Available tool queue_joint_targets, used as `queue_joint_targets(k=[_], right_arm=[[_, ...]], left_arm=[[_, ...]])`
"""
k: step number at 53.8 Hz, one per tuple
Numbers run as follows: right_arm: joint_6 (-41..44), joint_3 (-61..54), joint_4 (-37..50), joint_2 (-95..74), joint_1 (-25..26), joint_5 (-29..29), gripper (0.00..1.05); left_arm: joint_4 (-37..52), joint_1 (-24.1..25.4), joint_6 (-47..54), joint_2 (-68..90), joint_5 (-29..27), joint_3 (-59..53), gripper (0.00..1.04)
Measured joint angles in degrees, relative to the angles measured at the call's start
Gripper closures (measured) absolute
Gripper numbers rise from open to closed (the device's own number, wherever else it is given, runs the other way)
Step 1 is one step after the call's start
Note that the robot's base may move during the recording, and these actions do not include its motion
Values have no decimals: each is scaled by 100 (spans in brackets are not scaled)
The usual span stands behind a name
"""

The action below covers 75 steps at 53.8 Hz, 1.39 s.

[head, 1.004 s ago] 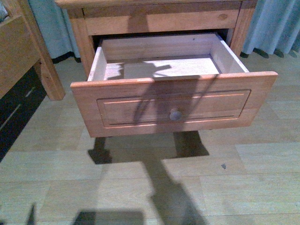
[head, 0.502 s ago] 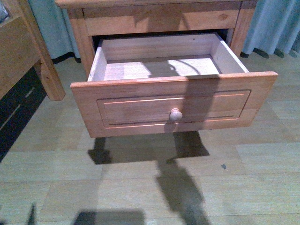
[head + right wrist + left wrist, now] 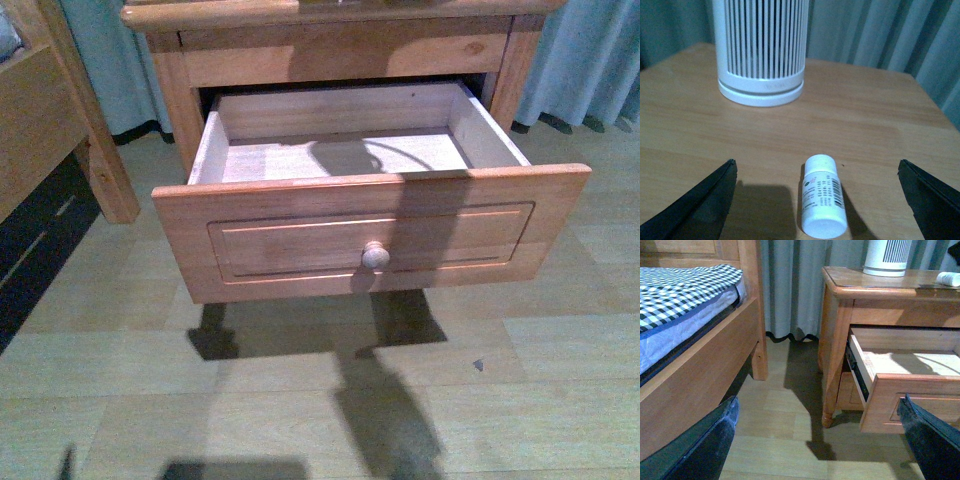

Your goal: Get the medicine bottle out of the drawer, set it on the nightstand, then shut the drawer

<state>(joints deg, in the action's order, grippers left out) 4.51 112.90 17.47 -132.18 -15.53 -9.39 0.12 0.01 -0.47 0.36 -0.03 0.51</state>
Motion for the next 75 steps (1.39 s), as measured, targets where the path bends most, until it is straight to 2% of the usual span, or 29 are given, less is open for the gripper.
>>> queue_joint_targets(k=[11, 27, 34, 40, 47, 56, 75], right_arm=[[-409, -2208, 472, 2065, -98, 350, 8], [-990, -5744, 586, 4116, -446, 575, 58], [-1215, -7016, 804, 4256, -664, 505, 81], [-1296, -7917, 1384, 3875, -820, 282, 102], [-1268, -8157, 2103, 3224, -820, 70, 102], [-916, -7757, 2721, 2317, -654, -7, 102], [-175, -5880, 2573, 682, -142, -76, 102]], left_arm=[[0, 0, 0, 0, 0, 0, 7], [0, 0, 0, 0, 0, 0, 7], [0, 0, 0, 0, 0, 0, 7], [0, 0, 0, 0, 0, 0, 7], [0, 0, 0, 0, 0, 0, 7], [0, 0, 0, 0, 0, 0, 7], [0, 0, 0, 0, 0, 0, 7]])
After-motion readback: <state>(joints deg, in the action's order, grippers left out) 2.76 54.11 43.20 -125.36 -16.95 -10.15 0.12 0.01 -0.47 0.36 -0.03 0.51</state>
